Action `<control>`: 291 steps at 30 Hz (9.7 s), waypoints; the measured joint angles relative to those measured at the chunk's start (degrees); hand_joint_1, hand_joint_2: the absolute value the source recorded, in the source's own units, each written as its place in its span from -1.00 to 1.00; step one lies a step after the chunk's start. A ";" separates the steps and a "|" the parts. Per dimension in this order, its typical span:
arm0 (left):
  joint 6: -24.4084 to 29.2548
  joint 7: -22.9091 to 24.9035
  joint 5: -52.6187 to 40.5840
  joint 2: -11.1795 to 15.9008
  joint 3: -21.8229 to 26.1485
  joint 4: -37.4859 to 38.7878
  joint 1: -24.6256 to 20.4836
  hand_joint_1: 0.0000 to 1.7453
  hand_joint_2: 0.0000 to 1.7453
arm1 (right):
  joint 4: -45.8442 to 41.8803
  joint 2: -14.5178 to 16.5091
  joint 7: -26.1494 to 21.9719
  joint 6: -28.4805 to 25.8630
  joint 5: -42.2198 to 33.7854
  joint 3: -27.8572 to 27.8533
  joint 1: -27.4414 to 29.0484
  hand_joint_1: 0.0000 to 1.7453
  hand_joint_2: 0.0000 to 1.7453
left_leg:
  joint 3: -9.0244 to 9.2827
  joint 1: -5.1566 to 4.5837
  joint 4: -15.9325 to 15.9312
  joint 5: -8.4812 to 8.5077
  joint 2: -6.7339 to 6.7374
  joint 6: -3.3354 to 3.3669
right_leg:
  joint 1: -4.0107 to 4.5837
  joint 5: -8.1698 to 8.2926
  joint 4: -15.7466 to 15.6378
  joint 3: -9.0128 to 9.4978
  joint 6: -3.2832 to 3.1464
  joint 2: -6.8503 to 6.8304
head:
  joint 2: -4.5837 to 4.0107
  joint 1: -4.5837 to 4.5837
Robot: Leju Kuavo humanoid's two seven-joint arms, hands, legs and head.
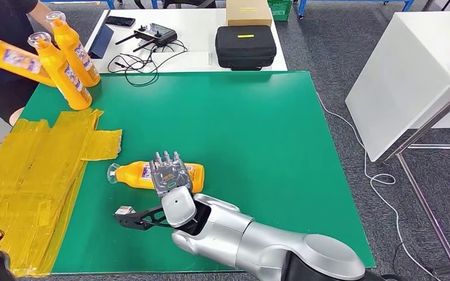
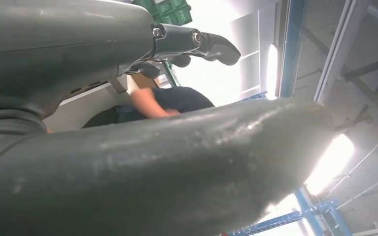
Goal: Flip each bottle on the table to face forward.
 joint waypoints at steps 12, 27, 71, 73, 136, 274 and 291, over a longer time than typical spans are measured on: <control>1.54 -1.61 0.70 0.13 -2.71 1.33 0.93 -1.00 -1.00 | 2.69 -0.02 -0.45 -2.20 0.47 -1.40 1.01 -1.00 0.00 | 0.00 -0.01 0.00 0.00 -0.01 0.00 | -0.01 0.00 -0.02 0.00 0.00 0.00 | 0.00 0.02; 2.96 -0.58 2.88 2.58 -9.96 4.53 0.31 -1.00 -1.00 | 4.38 -0.08 -1.78 -5.65 2.85 -5.91 -0.11 -1.00 -1.00 | 0.02 -0.01 0.00 0.00 -0.02 0.00 | 0.00 0.00 -0.02 0.01 0.00 -0.01 | 0.00 0.01; 7.90 -4.79 9.38 8.14 -22.88 30.04 -17.11 -1.00 -1.00 | 7.01 -5.24 -11.08 -4.07 14.50 -24.78 5.46 -1.00 1.00 | 0.01 -0.01 0.01 0.01 -0.02 0.00 | -0.01 0.01 0.00 0.01 0.01 -0.01 | 0.00 -0.01; 7.96 -5.08 9.48 8.21 -23.23 31.08 -17.78 -1.00 -1.00 | 7.01 -5.56 -11.03 -3.73 14.76 -25.55 5.77 -1.00 1.00 | 0.02 -0.01 0.01 0.01 -0.02 0.00 | -0.01 0.01 -0.01 0.01 0.01 -0.01 | 0.00 -0.01; -37.23 4.88 34.98 9.67 -28.78 48.75 -21.03 -1.00 1.00 | -8.36 -8.57 -46.71 -21.73 -0.05 -59.04 6.63 1.00 1.00 | -0.11 -0.05 0.03 0.01 -0.03 0.01 | -0.04 0.02 0.01 -0.10 0.02 -0.01 | 0.00 -0.01; 5.85 0.29 6.28 12.68 -25.43 13.19 1.09 1.00 1.00 | -28.55 -11.95 -37.25 -4.86 -2.92 -52.93 6.15 -1.00 -1.00 | -0.15 -0.04 0.04 0.01 -0.19 0.00 | -0.03 0.01 0.01 -0.16 0.01 -0.09 | 0.00 -0.01; 31.10 12.99 -57.34 14.20 -20.18 47.08 -15.62 1.00 1.00 | -36.32 -19.85 -40.58 -3.85 -10.08 -57.39 10.98 -1.00 -1.00 | -0.16 -0.08 0.05 0.03 -0.04 -0.04 | -0.06 0.02 0.02 -0.18 0.03 -0.01 | 0.00 0.01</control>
